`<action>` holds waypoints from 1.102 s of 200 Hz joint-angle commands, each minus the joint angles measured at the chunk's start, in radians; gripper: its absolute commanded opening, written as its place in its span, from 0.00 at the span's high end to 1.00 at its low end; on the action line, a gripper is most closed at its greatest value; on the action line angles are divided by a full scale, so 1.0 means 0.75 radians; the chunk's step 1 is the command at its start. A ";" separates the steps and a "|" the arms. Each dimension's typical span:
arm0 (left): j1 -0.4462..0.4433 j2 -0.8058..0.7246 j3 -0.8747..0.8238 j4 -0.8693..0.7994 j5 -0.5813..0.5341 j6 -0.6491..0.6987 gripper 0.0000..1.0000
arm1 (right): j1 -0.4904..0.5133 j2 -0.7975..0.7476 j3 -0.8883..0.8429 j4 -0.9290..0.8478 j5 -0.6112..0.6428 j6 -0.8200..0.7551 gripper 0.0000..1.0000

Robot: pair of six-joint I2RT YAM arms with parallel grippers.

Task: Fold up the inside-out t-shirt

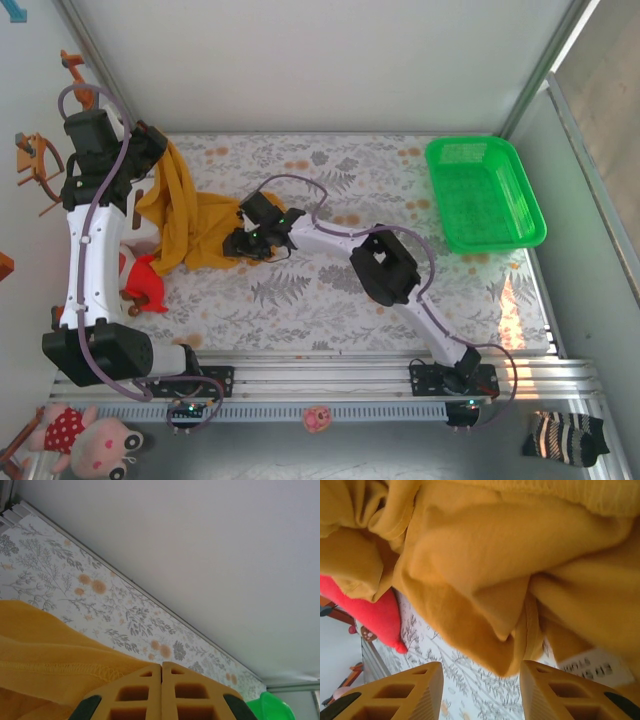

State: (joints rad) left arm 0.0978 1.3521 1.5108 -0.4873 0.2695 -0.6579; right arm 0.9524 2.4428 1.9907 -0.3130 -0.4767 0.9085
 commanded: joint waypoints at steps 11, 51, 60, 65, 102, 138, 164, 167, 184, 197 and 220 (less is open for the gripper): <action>-0.008 -0.030 0.005 0.011 0.008 0.017 1.00 | 0.013 0.068 0.104 -0.120 0.060 -0.003 0.56; -0.008 -0.028 0.005 0.018 0.015 0.012 1.00 | 0.013 0.105 0.131 -0.156 0.095 0.000 0.54; -0.008 -0.031 0.003 0.017 0.015 0.014 1.00 | 0.012 0.123 0.159 -0.166 0.087 -0.002 0.59; -0.008 -0.031 0.002 0.016 0.014 0.013 1.00 | 0.013 0.134 0.175 -0.170 0.081 -0.003 0.63; -0.007 -0.035 -0.031 0.026 0.010 0.012 1.00 | 0.000 0.155 0.246 -0.168 0.004 -0.007 1.00; 0.007 -0.030 -0.022 0.024 0.013 0.016 1.00 | -0.103 -0.097 0.159 -0.131 -0.019 -0.064 1.00; 0.026 -0.013 0.026 0.030 0.026 0.014 1.00 | -0.276 -0.401 0.088 -0.127 -0.017 -0.109 1.00; 0.029 -0.010 0.036 0.030 0.032 0.013 1.00 | -0.301 -0.435 0.084 -0.129 -0.020 -0.110 1.00; 0.037 0.015 0.094 0.040 0.055 -0.003 1.00 | -0.460 -0.616 0.065 -0.137 -0.028 -0.103 1.00; 0.040 0.027 0.128 0.078 0.081 -0.027 1.00 | -0.587 -0.736 0.076 -0.156 -0.031 -0.095 1.00; 0.045 0.037 0.177 0.161 0.115 -0.086 1.00 | -0.793 -0.901 0.107 -0.168 -0.043 -0.064 1.00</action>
State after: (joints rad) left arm 0.1253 1.3750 1.5848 -0.4606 0.3023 -0.6743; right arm 0.4633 1.8950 2.0418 -0.4274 -0.4988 0.8589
